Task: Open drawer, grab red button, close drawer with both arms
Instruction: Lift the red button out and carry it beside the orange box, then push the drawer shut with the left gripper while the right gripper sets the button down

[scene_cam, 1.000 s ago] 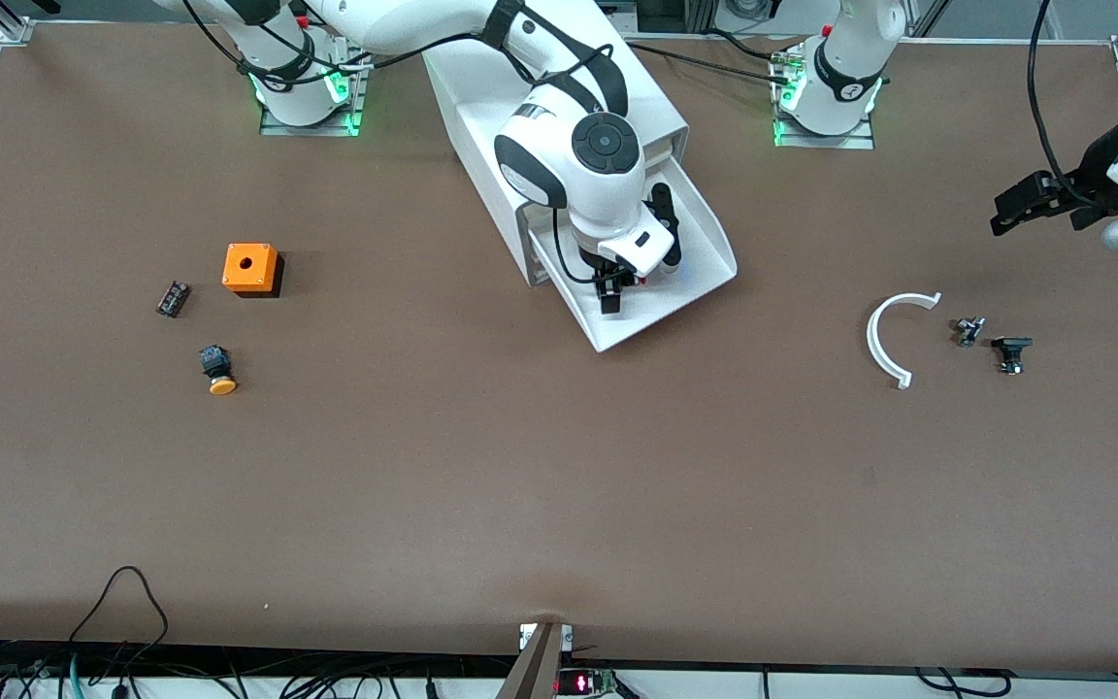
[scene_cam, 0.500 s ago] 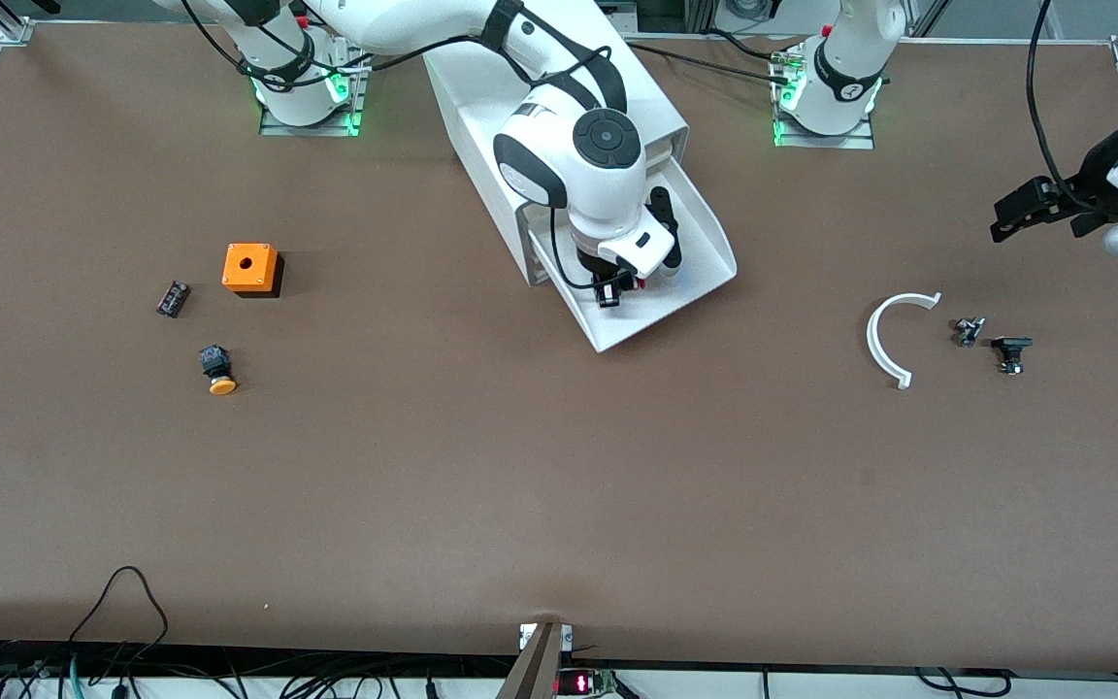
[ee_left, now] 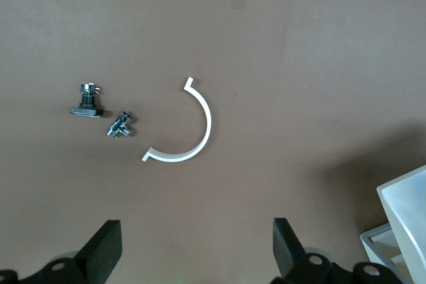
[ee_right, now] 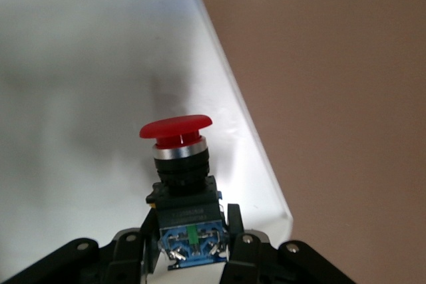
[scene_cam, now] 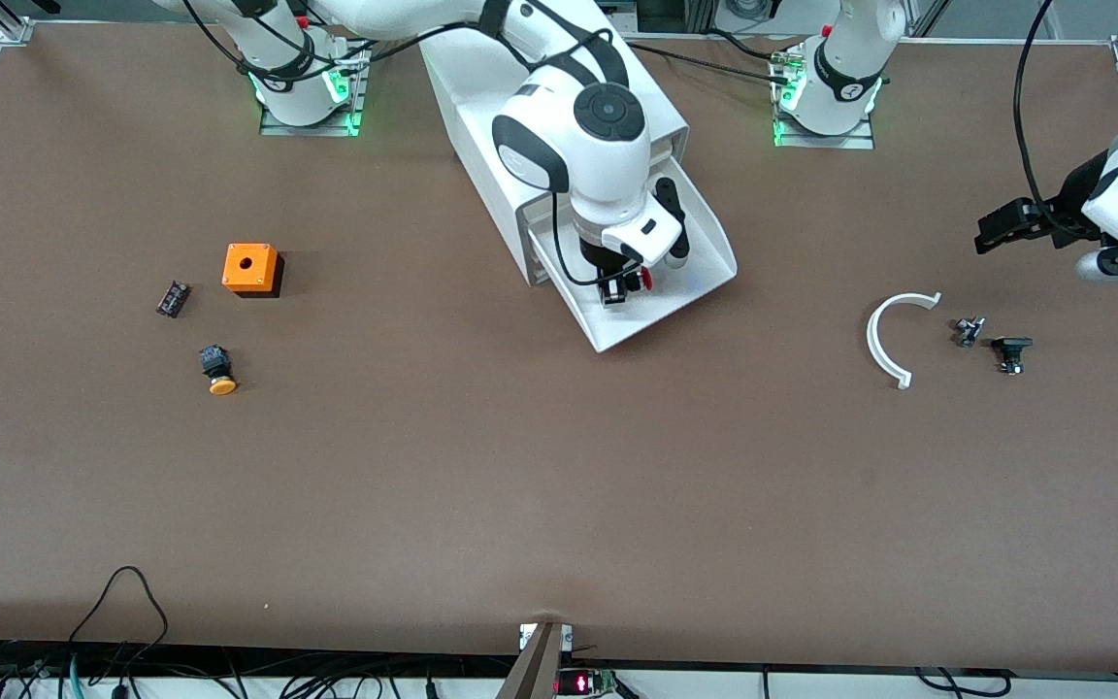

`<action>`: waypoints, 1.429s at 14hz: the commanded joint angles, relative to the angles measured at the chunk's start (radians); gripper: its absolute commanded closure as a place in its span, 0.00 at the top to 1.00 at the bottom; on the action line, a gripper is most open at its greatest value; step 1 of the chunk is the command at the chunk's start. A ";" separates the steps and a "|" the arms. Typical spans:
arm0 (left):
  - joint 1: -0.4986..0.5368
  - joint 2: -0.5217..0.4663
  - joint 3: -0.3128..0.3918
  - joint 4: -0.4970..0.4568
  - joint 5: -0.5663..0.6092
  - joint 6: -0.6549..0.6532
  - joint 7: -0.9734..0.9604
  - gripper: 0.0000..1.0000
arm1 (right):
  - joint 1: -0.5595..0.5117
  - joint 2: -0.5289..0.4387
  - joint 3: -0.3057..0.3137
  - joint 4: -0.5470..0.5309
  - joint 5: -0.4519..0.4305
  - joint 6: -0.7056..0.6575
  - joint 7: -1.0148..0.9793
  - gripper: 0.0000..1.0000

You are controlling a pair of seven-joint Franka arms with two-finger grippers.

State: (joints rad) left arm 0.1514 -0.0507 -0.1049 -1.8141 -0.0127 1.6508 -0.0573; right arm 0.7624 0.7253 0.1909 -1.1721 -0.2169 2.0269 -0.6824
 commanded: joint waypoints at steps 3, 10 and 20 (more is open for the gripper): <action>-0.033 0.122 -0.009 0.015 -0.068 0.087 -0.093 1.00 | -0.047 -0.122 -0.037 -0.020 0.022 -0.004 0.164 0.12; -0.218 0.337 -0.058 -0.069 -0.197 0.462 -0.448 1.00 | -0.236 -0.250 -0.159 -0.256 0.031 0.035 0.495 0.12; -0.360 0.335 -0.249 -0.329 -0.300 0.675 -0.727 1.00 | -0.600 -0.405 -0.159 -0.727 0.025 0.177 0.774 0.13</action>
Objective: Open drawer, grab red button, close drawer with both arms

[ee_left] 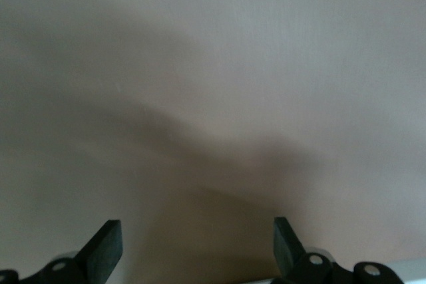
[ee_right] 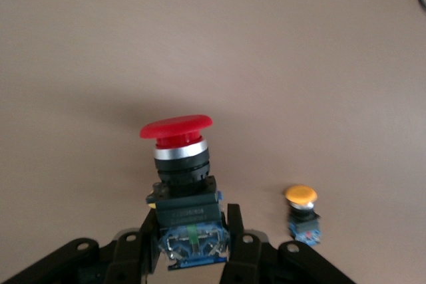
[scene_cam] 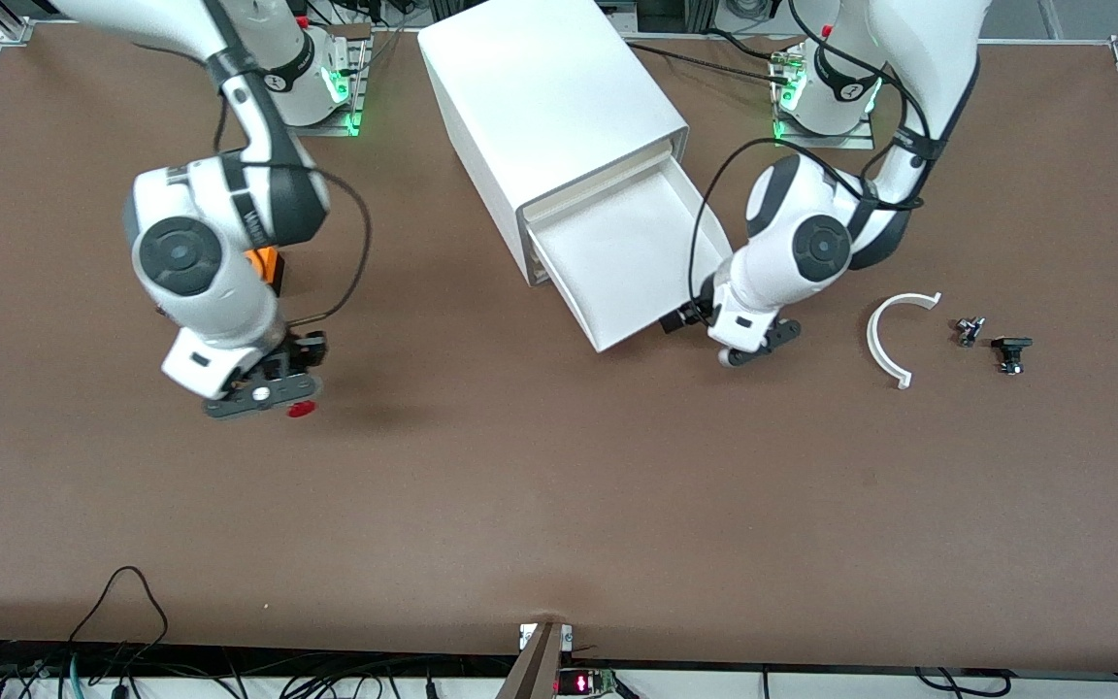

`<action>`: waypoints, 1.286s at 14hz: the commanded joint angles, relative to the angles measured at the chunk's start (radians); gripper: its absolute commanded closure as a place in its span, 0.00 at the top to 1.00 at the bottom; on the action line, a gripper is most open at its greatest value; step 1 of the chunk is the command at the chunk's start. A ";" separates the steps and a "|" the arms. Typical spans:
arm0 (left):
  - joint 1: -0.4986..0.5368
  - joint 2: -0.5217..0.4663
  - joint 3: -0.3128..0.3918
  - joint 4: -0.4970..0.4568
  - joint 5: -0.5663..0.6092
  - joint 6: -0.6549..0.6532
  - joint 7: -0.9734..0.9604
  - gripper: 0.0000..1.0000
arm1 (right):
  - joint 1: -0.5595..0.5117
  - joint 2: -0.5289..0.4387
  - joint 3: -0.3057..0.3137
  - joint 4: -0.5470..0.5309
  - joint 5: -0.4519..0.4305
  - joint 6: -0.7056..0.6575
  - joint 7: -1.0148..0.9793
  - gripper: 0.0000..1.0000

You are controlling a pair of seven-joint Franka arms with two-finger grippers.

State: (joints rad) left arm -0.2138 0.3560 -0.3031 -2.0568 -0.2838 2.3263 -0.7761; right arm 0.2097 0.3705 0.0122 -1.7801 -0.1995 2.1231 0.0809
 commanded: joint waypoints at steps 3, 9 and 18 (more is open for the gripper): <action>0.016 -0.121 -0.143 -0.132 -0.078 -0.068 -0.008 1.00 | -0.064 -0.004 0.018 -0.169 0.011 0.196 0.014 0.13; 0.025 -0.158 -0.228 -0.152 -0.091 -0.130 -0.005 1.00 | -0.121 0.077 0.018 -0.234 0.009 0.365 0.013 0.16; 0.137 -0.196 -0.069 -0.059 -0.004 -0.146 0.169 1.00 | -0.125 -0.004 0.077 -0.098 0.017 0.114 0.246 1.00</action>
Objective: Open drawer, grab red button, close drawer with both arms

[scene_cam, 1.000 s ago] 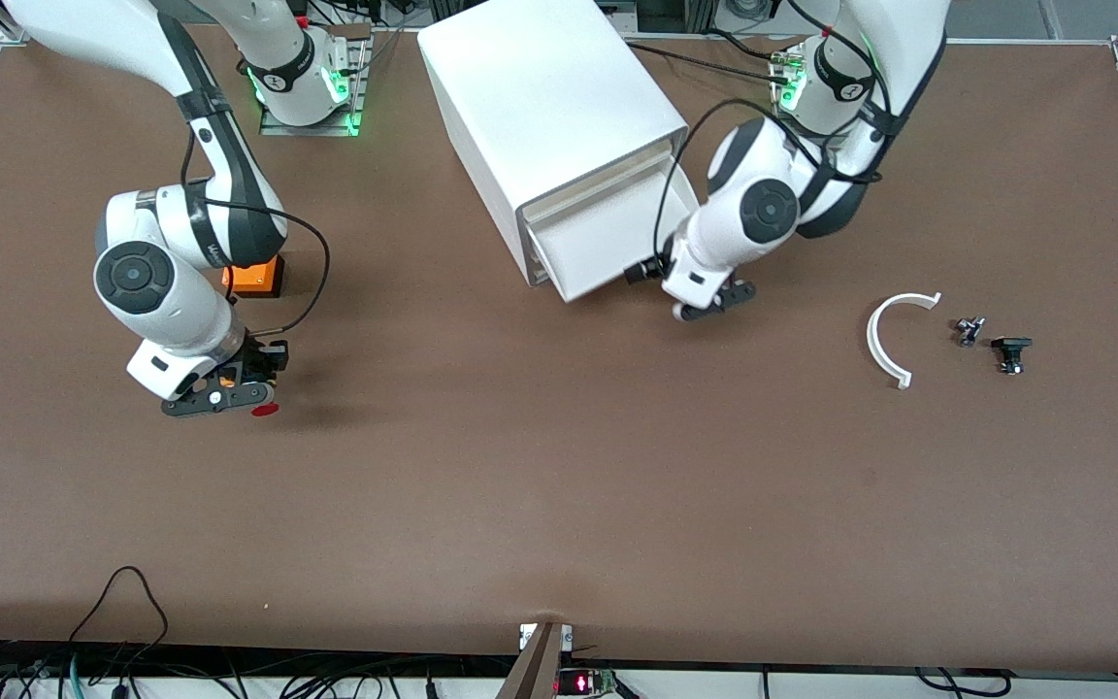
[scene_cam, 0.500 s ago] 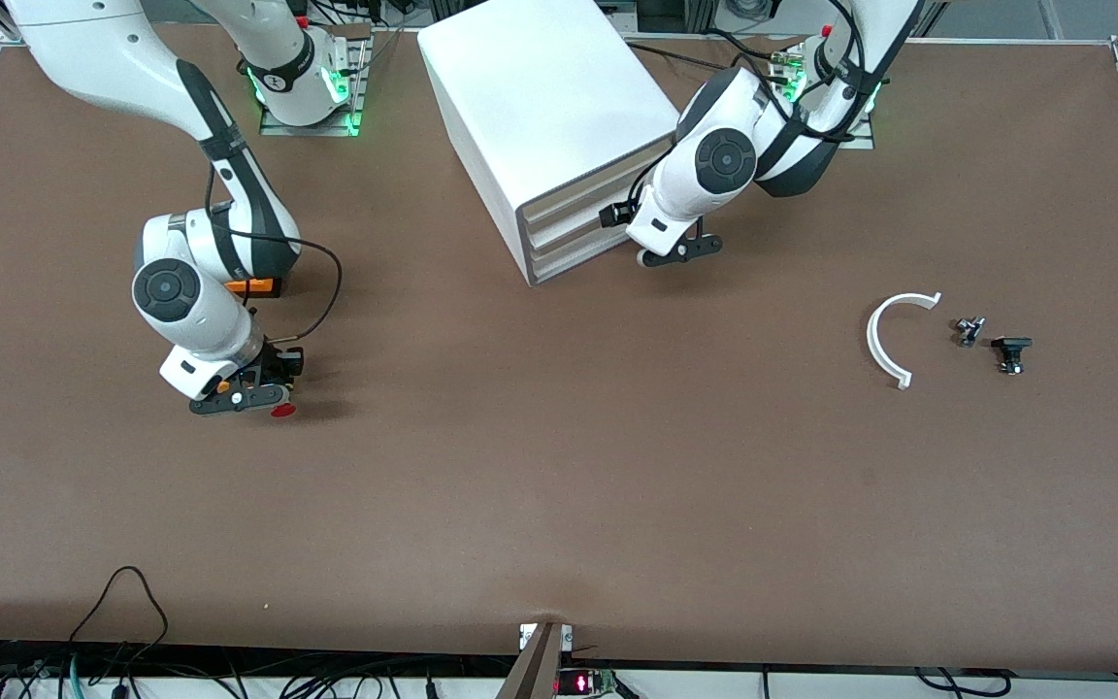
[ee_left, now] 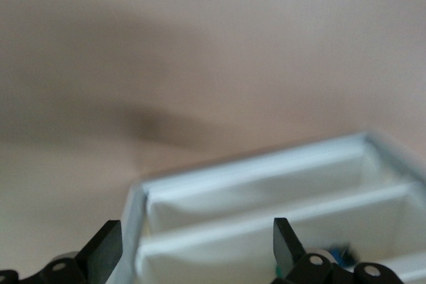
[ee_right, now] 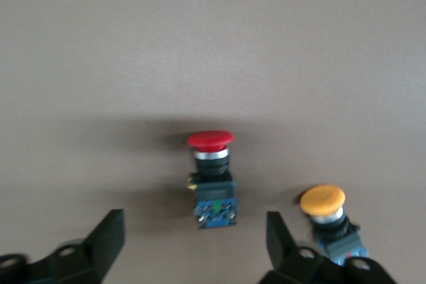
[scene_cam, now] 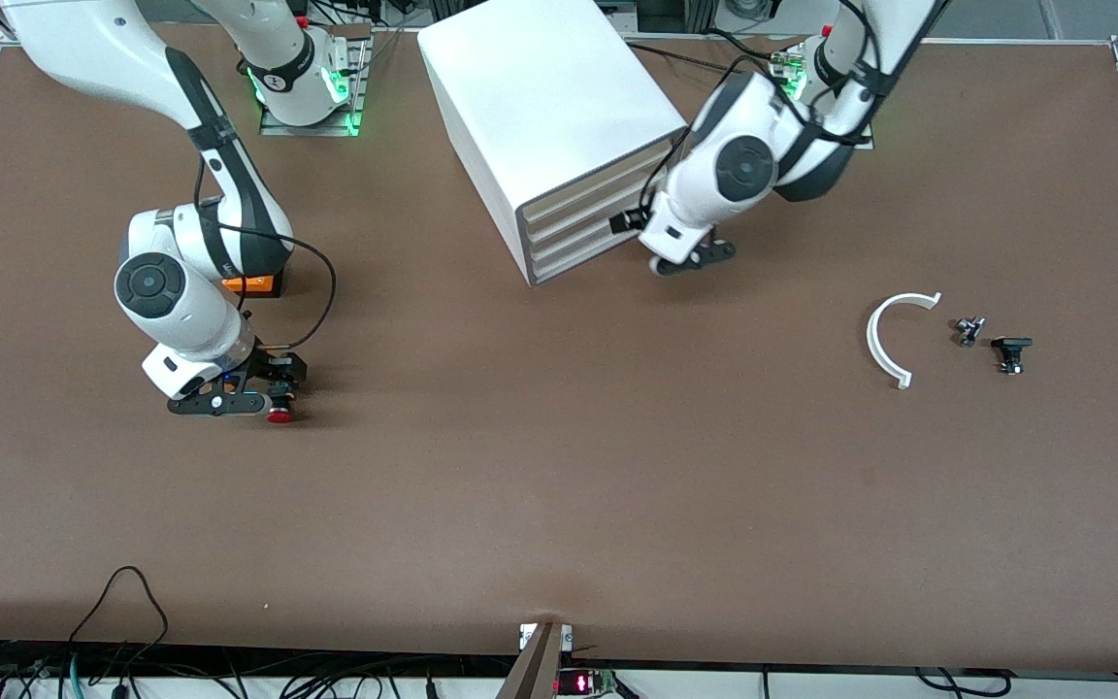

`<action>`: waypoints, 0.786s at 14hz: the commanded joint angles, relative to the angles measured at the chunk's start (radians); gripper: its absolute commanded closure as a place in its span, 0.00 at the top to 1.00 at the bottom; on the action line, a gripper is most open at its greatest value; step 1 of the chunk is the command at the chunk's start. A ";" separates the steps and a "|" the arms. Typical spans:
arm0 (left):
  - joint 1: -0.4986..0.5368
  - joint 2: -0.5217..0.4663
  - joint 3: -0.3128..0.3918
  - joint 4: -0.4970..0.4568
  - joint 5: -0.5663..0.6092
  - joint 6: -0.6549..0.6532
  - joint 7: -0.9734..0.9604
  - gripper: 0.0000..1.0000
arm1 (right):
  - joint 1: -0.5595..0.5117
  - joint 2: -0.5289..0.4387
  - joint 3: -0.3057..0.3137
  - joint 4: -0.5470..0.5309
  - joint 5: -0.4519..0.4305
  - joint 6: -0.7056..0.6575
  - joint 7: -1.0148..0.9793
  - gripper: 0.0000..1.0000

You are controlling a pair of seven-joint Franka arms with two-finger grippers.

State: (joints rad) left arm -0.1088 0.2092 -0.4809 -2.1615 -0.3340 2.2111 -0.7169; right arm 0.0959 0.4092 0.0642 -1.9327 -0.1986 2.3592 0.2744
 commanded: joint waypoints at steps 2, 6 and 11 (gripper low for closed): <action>0.060 -0.059 0.206 0.119 0.124 -0.069 0.273 1.00 | -0.013 -0.075 0.038 0.131 0.043 -0.210 0.051 1.00; 0.098 -0.147 0.364 0.267 0.186 -0.298 0.555 1.00 | -0.012 -0.105 0.037 0.358 0.091 -0.482 0.045 1.00; 0.138 -0.232 0.397 0.368 0.266 -0.484 0.622 1.00 | -0.018 -0.173 0.003 0.506 0.085 -0.696 0.037 1.00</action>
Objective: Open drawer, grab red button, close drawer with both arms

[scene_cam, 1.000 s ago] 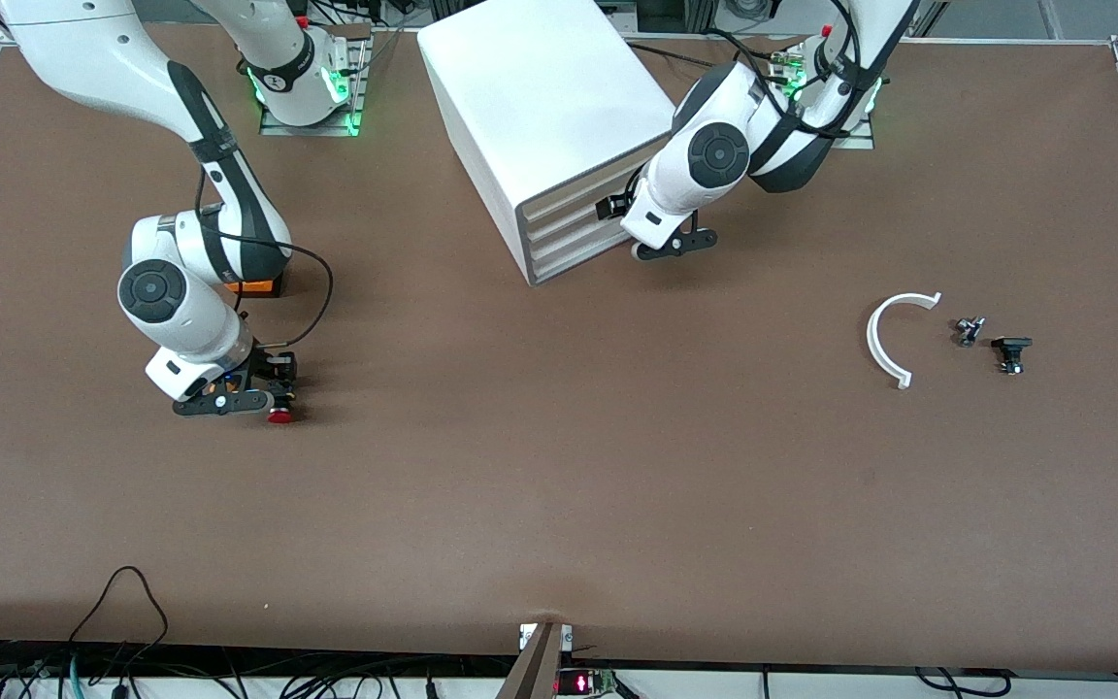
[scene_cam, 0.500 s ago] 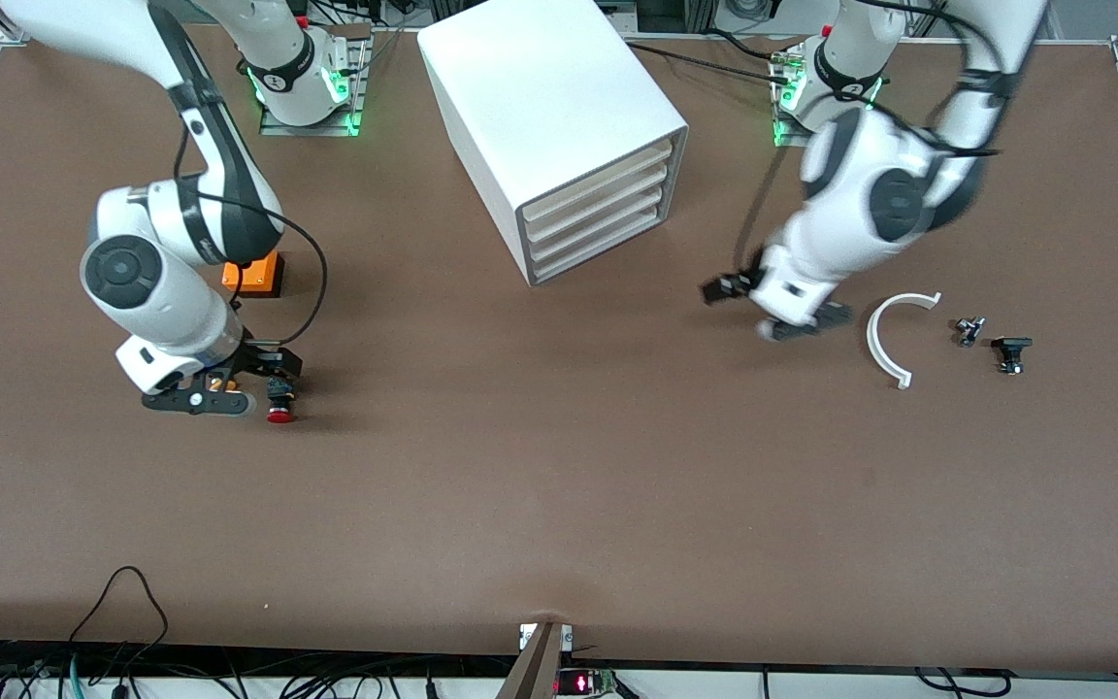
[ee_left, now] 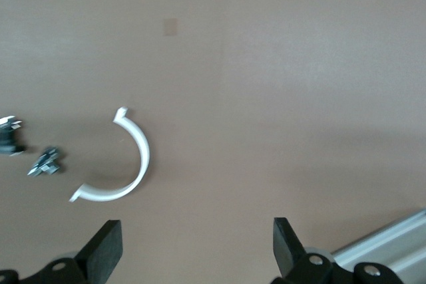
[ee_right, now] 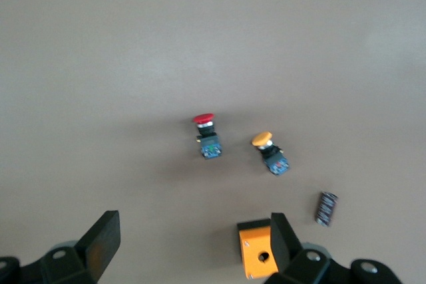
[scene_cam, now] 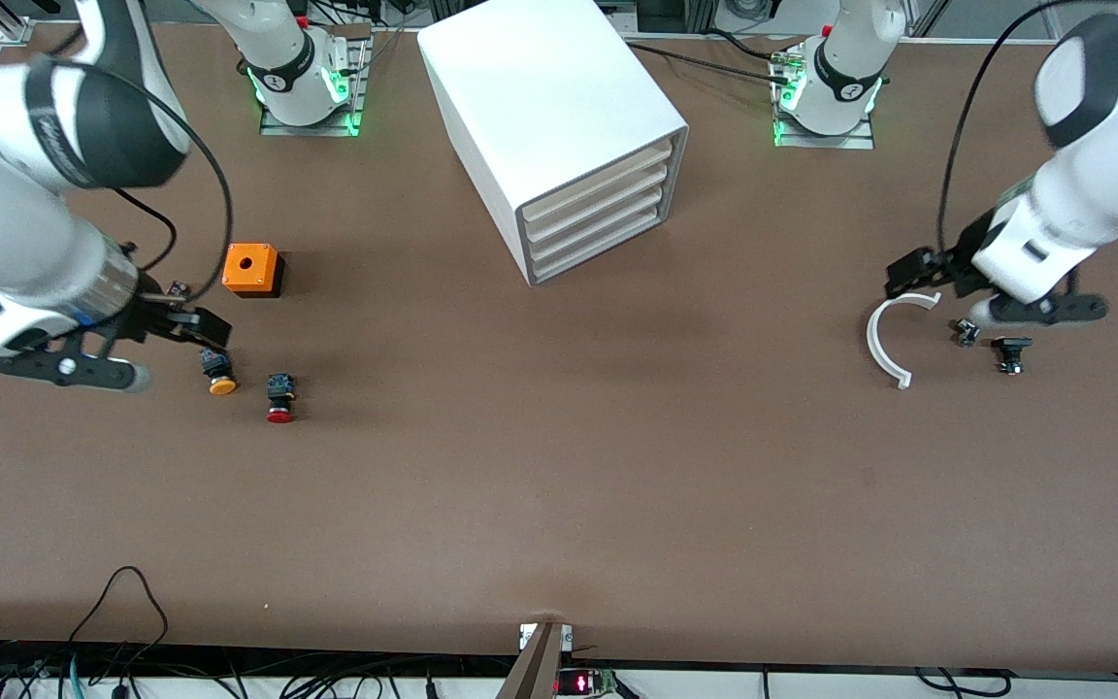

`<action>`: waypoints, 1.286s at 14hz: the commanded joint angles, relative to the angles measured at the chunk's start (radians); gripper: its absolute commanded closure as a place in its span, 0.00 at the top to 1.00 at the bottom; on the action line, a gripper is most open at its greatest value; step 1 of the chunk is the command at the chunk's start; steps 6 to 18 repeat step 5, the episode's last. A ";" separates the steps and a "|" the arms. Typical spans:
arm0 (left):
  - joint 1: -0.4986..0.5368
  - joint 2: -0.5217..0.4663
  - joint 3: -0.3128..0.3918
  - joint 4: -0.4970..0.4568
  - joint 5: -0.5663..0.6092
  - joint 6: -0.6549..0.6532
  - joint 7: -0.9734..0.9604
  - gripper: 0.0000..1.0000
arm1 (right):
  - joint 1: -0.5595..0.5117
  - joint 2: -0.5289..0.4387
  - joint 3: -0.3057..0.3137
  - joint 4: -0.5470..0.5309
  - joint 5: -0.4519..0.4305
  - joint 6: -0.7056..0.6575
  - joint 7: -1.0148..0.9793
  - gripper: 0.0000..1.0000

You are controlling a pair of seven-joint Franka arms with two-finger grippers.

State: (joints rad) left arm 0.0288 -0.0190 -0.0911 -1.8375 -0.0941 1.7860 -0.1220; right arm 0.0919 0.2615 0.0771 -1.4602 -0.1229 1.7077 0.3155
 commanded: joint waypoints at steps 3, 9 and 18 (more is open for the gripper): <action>0.006 -0.013 0.019 0.046 0.059 -0.057 0.064 1.00 | -0.055 -0.070 -0.007 0.032 0.009 -0.091 -0.007 1.00; 0.008 -0.016 0.021 0.047 0.062 -0.062 0.064 1.00 | -0.095 -0.106 -0.008 0.014 0.014 -0.108 -0.030 1.00; 0.008 -0.016 0.021 0.047 0.062 -0.062 0.064 1.00 | -0.095 -0.106 -0.008 0.014 0.014 -0.108 -0.030 1.00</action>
